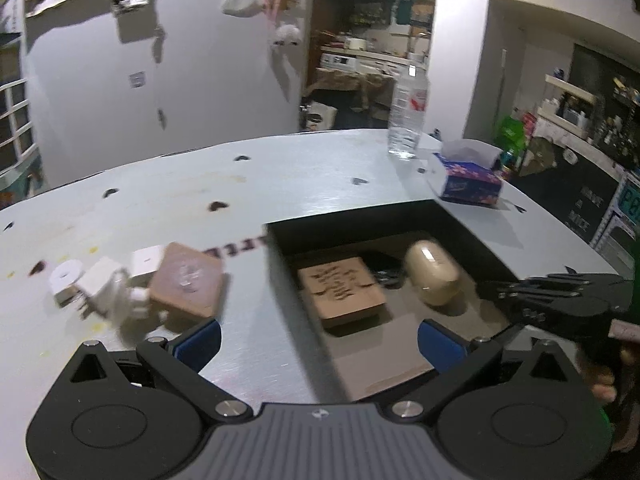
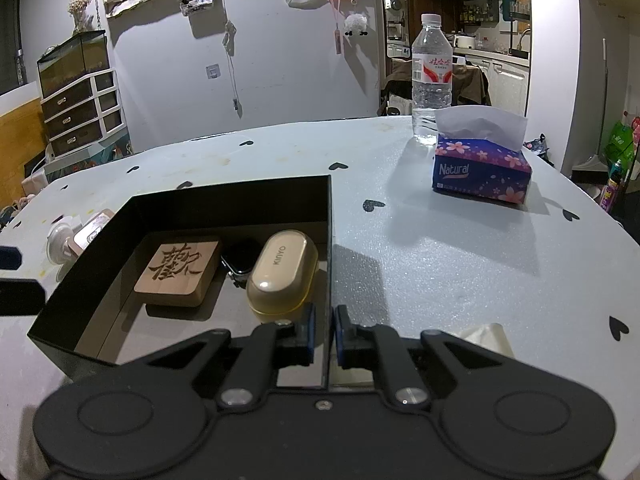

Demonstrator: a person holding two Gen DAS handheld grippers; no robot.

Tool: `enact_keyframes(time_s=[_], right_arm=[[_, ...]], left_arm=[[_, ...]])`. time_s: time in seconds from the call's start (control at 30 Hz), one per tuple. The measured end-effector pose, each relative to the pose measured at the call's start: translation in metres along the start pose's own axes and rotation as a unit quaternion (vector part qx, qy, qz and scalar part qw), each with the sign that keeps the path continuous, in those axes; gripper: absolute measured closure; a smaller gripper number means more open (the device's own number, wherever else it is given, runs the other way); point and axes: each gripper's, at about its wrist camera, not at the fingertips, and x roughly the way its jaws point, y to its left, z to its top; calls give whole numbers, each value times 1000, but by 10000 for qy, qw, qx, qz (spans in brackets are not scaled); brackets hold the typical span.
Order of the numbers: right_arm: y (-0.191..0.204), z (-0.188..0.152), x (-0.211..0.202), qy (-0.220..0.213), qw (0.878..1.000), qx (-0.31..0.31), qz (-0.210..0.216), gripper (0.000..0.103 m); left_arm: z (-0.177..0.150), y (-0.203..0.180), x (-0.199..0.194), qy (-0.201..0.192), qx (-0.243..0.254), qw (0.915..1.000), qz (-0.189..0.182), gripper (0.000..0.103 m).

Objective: Organize rigid objects
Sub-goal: 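Move the left gripper to the pink square block and grasp it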

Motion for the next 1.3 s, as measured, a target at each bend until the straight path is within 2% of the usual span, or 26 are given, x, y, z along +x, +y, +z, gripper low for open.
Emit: enact_keyframes(time_s=[0.17, 0.27, 0.47, 0.53, 0.77, 0.93, 1.03, 1.17, 1.3], right_arm=[[0, 0, 0, -1, 10000, -4, 2, 92], [0, 0, 0, -2, 10000, -2, 2, 92], [0, 0, 0, -4, 10000, -6, -3, 92], [-1, 0, 0, -5, 10000, -10, -6, 92], [-1, 0, 0, -6, 10000, -8, -3, 92], [0, 0, 0, -7, 10000, -9, 4, 91], [-1, 0, 0, -9, 10000, -9, 4, 91], [-1, 0, 0, -8, 10000, -9, 6, 91], [0, 1, 0, -10, 10000, 2, 26, 91]], left_arm=[[-11, 35, -1, -194, -222, 9994, 192, 0], [-16, 54, 2, -352, -120, 9981, 496, 2], [-22, 79, 19, -501, 525, 9913, 1102, 27], [-23, 83, 26, -481, 681, 9902, 1124, 29], [-15, 76, 56, -413, 1219, 9854, 1118, 28], [-10, 62, 82, -318, 1734, 9765, 1241, 28], [-5, 62, 97, -223, 1776, 9746, 1344, 27], [2, 64, 110, -220, 1702, 9747, 1434, 19], [5, 59, 117, -261, 1807, 9722, 1466, 19]])
